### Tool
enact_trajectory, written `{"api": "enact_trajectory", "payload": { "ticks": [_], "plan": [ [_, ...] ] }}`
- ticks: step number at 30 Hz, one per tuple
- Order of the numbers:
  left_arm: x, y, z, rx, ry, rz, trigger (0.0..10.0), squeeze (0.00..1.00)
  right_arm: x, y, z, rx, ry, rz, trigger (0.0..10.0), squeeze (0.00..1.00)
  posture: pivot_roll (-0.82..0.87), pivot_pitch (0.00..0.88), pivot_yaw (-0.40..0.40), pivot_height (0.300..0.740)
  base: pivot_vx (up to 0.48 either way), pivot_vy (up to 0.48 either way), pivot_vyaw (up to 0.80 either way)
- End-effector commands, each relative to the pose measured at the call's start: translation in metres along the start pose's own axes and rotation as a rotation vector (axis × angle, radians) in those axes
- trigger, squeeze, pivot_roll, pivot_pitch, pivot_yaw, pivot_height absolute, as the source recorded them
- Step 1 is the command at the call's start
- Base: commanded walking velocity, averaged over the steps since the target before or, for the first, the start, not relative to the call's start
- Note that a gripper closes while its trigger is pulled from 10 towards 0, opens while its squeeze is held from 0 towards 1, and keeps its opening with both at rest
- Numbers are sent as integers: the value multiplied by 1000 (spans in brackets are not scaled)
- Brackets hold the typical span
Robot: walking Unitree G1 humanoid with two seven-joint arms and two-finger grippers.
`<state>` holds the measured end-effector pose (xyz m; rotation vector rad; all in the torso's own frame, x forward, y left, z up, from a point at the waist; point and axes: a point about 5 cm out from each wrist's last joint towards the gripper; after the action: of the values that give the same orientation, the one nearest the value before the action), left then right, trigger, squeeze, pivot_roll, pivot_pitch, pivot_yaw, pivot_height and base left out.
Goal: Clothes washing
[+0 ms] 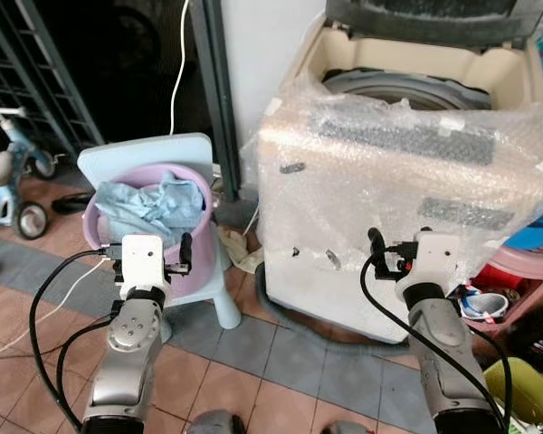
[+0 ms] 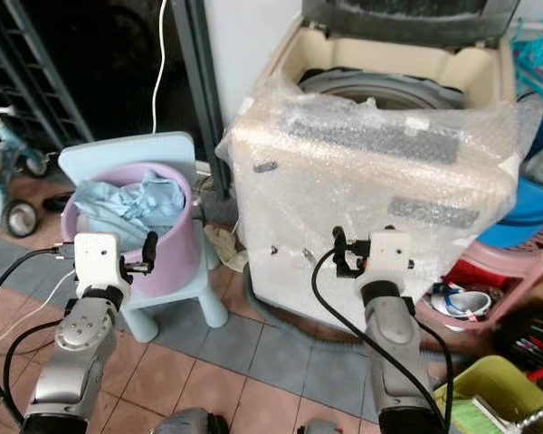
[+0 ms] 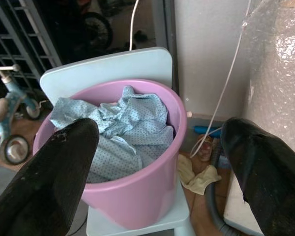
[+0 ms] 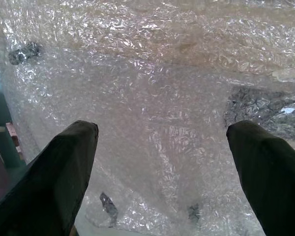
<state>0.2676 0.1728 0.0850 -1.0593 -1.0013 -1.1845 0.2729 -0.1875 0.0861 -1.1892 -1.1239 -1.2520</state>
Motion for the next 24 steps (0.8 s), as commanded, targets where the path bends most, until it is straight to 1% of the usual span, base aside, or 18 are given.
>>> {"api": "enact_trajectory", "payload": {
  "ticks": [1,3,4,6,8,9,10,11,13,14,15,17,18,20,22,23,24],
  "plan": [
    [0,0,6,9,9,3,10000,0,4,1,8,33,5,-25,10000,0,-42,65,55,740,0,334,0],
    [0,0,6,10,11,3,10000,0,6,1,9,42,8,-41,10000,0,-43,61,59,740,0,345,0],
    [0,0,6,10,10,3,10000,0,6,1,7,19,7,-37,10000,0,-43,59,59,740,0,352,0],
    [1,0,6,9,11,-1,10000,0,5,2,4,-4,-27,-24,10000,0,-44,53,63,740,0,384,0],
    [1,1,6,6,14,-2,10000,0,5,4,6,-11,-69,-19,10000,0,-46,53,66,740,0,428,0],
    [1,1,6,6,14,-2,10000,0,5,4,6,-11,-69,-19,10000,0,-46,53,66,740,0,428,0],
    [2,2,6,2,19,2,10000,0,5,8,9,-9,-100,-23,10000,0,-45,51,73,740,0,480,0],
    [2,3,6,1,20,3,10000,0,7,8,11,12,-66,-36,10000,0,-45,50,73,740,0,480,0],
    [3,4,6,1,20,-2,10000,0,9,9,11,7,-65,-48,10000,0,-43,57,70,740,0,480,0],
    [6,5,5,5,23,-11,10000,0,9,9,8,-12,-87,-50,10000,0,-40,73,72,740,0,480,0],
    [7,6,6,10,24,-15,10000,0,10,7,9,3,-66,-63,10000,0,-39,60,70,740,0,480,0],
    [8,6,6,22,20,-27,10000,0,12,5,11,23,-44,-89,10000,0,-39,61,71,740,0,420,0],
    [10,6,7,29,20,-36,10000,0,12,6,11,9,-69,-86,10000,0,-38,63,72,740,0,0,0],
    [11,5,7,36,14,-39,10000,0,10,9,12,2,-88,-61,10000,0,-38,65,70,740,0,0,0],
    [10,4,8,42,9,-38,10000,0,9,10,13,21,-99,-51,10000,0,-38,64,70,740,0,0,0],
    [9,4,10,49,5,-33,10000,0,10,11,17,48,-121,-61,10000,0,-39,63,69,740,0,0,0],
    [9,4,12,60,-7,-28,10000,0,11,11,22,96,-94,-65,10000,0,-40,62,67,740,0,0,0]
  ]
}}
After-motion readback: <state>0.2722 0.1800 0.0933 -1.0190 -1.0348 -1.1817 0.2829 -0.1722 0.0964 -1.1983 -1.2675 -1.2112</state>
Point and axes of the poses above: a point about 5 cm out from each wrist's last joint towards the gripper, its own y axis pointing out of the wrist towards the gripper, its own x axis along the axis of the wrist's last joint, z = x × y, and after that the axes turned 6 degrees about y, right-handed
